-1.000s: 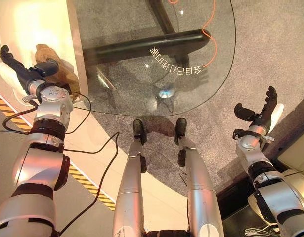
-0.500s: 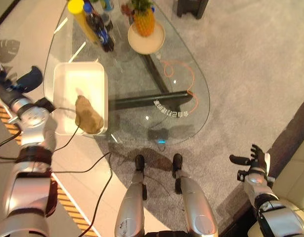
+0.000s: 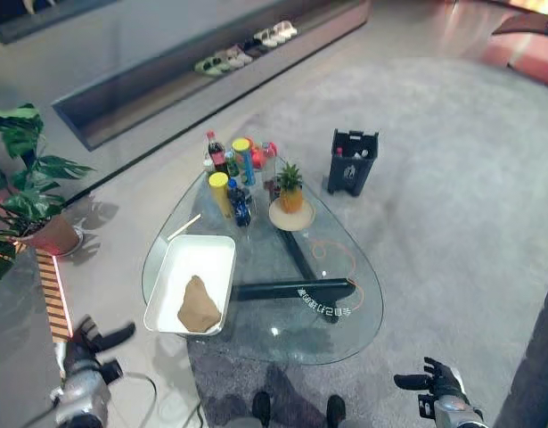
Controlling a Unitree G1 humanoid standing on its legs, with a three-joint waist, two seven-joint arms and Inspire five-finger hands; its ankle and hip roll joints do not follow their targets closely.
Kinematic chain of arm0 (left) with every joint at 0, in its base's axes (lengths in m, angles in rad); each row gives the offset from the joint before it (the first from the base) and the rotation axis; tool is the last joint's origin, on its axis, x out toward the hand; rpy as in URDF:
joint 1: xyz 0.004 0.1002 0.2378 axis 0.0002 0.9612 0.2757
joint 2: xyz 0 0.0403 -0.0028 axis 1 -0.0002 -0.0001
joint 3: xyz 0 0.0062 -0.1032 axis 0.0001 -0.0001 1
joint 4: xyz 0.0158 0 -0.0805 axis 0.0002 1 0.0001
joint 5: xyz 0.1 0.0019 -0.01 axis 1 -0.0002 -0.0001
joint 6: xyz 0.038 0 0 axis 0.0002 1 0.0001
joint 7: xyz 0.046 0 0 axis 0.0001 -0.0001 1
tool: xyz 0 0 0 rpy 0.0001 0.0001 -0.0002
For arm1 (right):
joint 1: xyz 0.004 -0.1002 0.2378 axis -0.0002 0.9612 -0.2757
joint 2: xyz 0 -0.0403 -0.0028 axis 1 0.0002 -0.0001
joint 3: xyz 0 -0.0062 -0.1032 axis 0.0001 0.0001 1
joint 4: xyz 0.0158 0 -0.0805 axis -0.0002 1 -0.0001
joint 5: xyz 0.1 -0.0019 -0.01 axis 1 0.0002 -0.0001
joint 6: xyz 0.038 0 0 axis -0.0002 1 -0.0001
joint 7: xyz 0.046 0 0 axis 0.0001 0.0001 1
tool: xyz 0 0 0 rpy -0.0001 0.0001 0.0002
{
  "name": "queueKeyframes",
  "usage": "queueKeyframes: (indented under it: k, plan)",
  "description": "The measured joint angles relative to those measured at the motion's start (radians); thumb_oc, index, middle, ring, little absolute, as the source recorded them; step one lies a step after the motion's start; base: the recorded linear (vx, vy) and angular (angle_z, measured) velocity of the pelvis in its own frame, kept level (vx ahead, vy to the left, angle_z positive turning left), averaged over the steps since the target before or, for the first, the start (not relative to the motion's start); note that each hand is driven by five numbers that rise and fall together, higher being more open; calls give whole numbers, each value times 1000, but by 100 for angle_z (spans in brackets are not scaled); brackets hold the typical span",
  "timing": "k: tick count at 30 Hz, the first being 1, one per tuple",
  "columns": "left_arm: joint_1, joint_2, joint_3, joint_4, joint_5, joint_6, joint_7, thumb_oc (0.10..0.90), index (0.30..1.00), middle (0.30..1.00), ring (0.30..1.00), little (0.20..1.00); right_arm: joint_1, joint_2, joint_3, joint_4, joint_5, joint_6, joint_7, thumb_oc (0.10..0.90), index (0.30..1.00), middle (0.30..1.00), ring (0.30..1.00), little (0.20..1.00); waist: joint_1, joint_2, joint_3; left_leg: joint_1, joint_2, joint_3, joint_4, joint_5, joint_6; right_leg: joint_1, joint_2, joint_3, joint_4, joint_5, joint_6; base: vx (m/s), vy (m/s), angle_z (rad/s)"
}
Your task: Wipe the table with a cloth and put it in the basket.
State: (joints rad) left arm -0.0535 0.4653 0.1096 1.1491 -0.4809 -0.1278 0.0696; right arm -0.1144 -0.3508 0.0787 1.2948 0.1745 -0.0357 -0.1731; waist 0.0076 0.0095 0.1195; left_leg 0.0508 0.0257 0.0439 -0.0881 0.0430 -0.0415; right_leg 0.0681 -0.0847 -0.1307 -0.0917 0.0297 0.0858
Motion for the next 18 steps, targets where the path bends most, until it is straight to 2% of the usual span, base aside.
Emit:
queueKeyframes:
  k: [3,5,9,13,18]
  plan:
    - [51,-67,-23,86,17,25,-87,800,900,900,900,900,42,5,-3,44,-20,31,24,800,900,900,900,900,4,-18,-49,1,1,1,-5,-4,4,-3,-6,0,0,-9,-2,45,-15,-2]
    - [71,-107,-44,144,28,79,-140,800,900,900,900,900,67,8,-3,74,-42,62,56,800,900,900,900,900,3,-18,-73,5,1,2,-5,-4,5,-2,-5,0,0,-8,-3,31,-21,-4]
    - [96,-146,-148,179,155,146,-249,800,900,900,900,900,91,28,4,91,-94,111,110,800,900,900,900,900,-5,-19,-81,18,5,2,-5,-5,7,9,-2,1,0,-5,-7,35,1,-4]
    - [88,-151,-221,168,223,148,-276,800,900,900,900,900,90,36,27,95,-109,137,143,800,900,900,900,900,-10,8,-92,29,7,3,-5,-5,8,17,0,5,0,-5,-7,7,7,-3]
    - [67,-151,-239,164,224,149,-274,800,900,900,900,900,86,37,61,88,-129,146,156,800,900,900,900,900,-9,35,-106,34,9,8,-5,-6,8,20,2,11,0,-5,-7,3,0,-3]
